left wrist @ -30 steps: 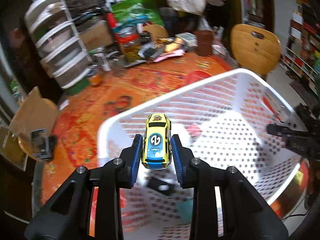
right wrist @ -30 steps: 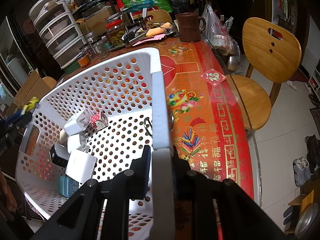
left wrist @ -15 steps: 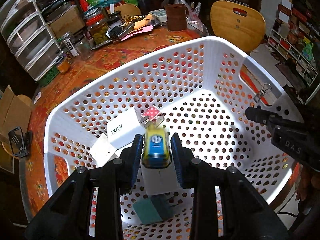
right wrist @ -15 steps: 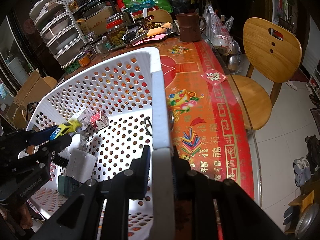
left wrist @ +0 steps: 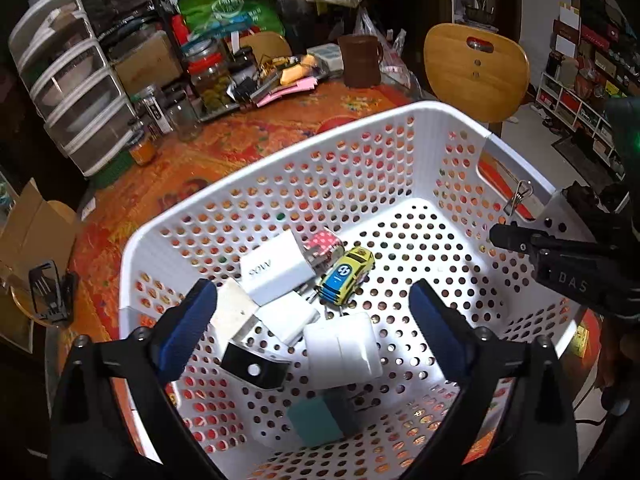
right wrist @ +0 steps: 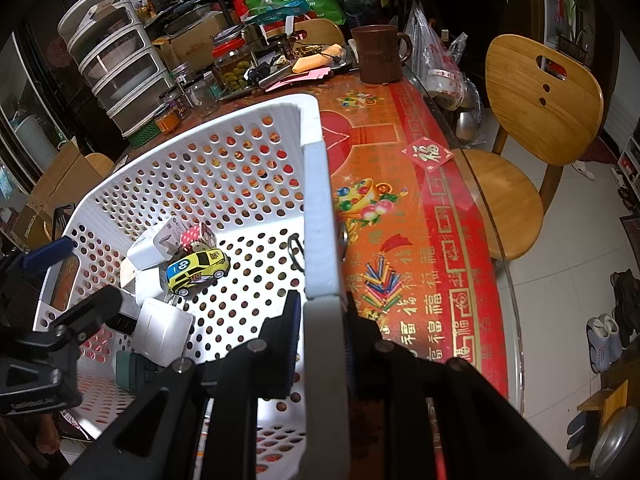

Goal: Organize rigid objects

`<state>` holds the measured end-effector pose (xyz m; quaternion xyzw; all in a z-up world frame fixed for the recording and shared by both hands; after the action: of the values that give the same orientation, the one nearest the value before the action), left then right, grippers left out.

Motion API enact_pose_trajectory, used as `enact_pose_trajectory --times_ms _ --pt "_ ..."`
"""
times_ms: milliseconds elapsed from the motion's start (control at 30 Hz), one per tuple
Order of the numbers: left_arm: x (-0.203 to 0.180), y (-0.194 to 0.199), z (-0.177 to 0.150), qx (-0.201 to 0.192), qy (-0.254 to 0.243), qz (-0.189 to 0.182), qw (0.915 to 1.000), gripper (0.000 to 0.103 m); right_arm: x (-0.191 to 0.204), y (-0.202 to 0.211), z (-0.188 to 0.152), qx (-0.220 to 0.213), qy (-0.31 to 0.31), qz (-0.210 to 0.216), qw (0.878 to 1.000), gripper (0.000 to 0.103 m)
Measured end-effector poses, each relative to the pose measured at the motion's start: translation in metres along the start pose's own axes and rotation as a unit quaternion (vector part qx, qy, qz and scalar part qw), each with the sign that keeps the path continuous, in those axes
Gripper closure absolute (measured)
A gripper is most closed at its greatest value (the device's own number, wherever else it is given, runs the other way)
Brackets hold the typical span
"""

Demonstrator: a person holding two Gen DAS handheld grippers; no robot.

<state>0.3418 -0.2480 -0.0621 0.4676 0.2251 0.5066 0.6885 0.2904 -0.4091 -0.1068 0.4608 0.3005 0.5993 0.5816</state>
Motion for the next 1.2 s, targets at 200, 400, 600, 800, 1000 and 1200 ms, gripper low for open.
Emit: enact_pose_trajectory --times_ms 200,400,600,800,1000,1200 --pt "0.007 0.030 -0.011 -0.056 0.003 -0.009 0.9984 0.001 0.001 0.000 0.000 0.003 0.005 0.000 1.000 0.074" --pt "0.023 0.071 -0.037 -0.111 0.018 0.023 0.9934 0.001 0.004 0.019 -0.008 -0.029 0.009 -0.012 0.999 0.013" --pt "0.050 0.123 -0.087 -0.170 0.056 0.026 0.9835 0.001 0.035 0.102 -0.059 -0.175 0.033 -0.047 0.983 0.000" --pt "0.078 0.174 -0.160 -0.214 0.108 0.033 0.9703 0.001 0.082 0.156 -0.141 -0.258 0.047 -0.049 0.964 0.000" --pt "0.090 0.226 -0.245 -0.245 0.130 0.017 0.9605 0.001 0.122 0.199 -0.220 -0.296 0.046 -0.043 0.953 0.000" --pt "0.072 0.259 -0.318 -0.248 0.128 0.030 0.9597 0.001 0.149 0.221 -0.278 -0.298 0.046 -0.024 0.953 0.000"
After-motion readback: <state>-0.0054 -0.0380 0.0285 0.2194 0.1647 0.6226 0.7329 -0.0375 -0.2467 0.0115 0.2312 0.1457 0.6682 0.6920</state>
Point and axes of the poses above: each gripper's, at about its wrist camera, not at the fingertips, and y roughly against the way its jaws point, x to its left, z to its top, the point moved 4 cm from there along -y, roughly the way its jaws point, and after that the axes turned 11 degrees about x, right-handed, at the moved point
